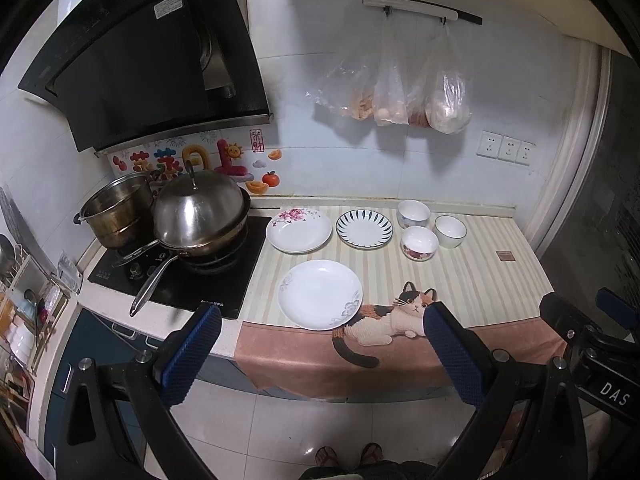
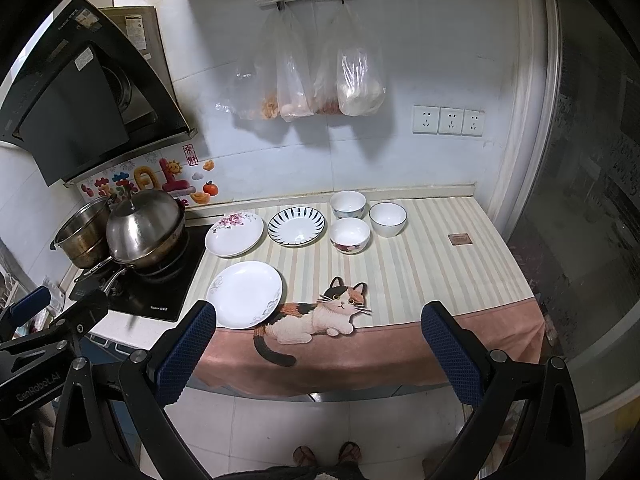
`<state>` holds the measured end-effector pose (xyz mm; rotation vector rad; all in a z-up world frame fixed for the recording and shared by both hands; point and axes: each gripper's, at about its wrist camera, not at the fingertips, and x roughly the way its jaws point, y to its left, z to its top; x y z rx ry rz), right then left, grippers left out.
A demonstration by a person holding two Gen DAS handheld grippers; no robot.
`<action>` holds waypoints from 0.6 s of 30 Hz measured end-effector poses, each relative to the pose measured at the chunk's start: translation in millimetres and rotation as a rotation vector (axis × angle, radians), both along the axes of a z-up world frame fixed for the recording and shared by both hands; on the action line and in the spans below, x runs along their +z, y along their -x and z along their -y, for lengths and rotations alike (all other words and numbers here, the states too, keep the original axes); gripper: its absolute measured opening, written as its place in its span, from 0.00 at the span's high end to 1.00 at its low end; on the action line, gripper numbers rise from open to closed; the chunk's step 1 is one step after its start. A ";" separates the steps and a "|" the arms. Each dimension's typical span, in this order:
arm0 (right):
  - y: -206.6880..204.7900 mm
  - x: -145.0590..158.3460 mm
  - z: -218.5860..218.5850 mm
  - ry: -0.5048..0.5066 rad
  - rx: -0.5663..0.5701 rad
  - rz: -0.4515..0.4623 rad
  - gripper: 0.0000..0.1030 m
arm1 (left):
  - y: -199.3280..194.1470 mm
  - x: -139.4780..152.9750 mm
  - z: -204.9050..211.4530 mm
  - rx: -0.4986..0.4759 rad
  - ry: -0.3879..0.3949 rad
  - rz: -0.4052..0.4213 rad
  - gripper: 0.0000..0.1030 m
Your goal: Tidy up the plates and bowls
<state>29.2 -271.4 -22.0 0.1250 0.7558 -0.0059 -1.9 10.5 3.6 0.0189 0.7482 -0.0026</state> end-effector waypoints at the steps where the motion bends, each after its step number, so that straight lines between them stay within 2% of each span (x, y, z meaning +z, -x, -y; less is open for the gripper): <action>1: -0.6 0.4 0.5 0.000 0.000 0.000 0.00 | -0.2 1.0 -1.0 -0.001 0.000 0.000 0.00; 18: -0.9 2.5 3.0 0.002 -0.003 0.007 0.00 | 1.6 -0.1 -0.8 0.001 -0.002 0.005 0.00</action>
